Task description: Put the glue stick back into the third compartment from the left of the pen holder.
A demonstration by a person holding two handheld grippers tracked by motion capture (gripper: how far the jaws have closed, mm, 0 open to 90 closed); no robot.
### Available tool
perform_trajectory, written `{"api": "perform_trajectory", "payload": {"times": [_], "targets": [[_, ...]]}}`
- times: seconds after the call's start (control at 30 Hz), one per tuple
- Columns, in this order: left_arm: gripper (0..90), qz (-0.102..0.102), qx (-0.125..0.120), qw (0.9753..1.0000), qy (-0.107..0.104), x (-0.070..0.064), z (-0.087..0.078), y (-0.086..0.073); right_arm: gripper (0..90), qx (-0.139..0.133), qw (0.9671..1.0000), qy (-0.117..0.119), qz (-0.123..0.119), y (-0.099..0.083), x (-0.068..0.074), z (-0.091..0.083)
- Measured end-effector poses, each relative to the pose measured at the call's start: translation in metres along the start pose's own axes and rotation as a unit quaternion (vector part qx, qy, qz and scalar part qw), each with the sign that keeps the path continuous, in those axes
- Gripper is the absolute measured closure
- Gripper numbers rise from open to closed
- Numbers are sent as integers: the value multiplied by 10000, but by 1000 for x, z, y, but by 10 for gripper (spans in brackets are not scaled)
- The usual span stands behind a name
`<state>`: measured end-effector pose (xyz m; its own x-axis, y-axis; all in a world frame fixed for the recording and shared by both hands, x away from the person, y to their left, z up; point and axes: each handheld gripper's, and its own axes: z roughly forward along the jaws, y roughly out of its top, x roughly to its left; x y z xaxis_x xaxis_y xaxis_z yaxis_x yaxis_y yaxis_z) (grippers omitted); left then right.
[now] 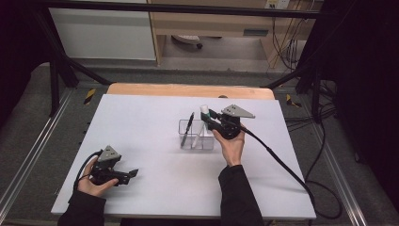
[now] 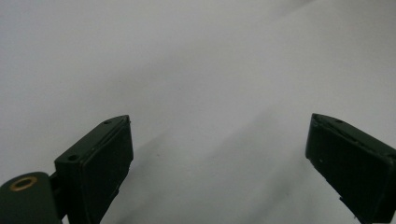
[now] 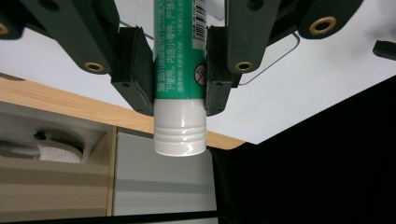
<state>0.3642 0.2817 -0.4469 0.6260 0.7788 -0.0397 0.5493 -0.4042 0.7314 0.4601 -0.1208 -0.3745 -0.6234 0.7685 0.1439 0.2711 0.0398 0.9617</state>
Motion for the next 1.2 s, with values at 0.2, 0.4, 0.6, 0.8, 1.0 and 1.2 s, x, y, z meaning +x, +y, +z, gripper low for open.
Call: {"api": "perform_trajectory", "payload": {"times": [0.2, 0.4, 0.6, 0.8, 1.0, 1.2], "targets": [[74, -16, 9, 10000, -6, 1, 0, 0, 658, -77, 9999, 76, 35, -9, -5, 2], [74, 10, 31, 10000, -7, 0, 1, -1, 658, -205, 9997, 105, 10, -15, -8, 0], [74, 16, 35, 10000, -5, 0, 1, -1, 658, -230, 9996, 77, -126, -22, -8, -1], [73, 14, 32, 10000, -11, 0, 1, -1, 658, -234, 9995, 60, -211, -27, -7, 3], [73, 12, 38, 10000, -14, 0, 2, -1, 658, -200, 9996, 50, -218, -32, -8, -1], [74, 7, 30, 10000, -11, -1, 2, -1, 657, -9, 9996, 32, -296, -37, -9, -4]]}}
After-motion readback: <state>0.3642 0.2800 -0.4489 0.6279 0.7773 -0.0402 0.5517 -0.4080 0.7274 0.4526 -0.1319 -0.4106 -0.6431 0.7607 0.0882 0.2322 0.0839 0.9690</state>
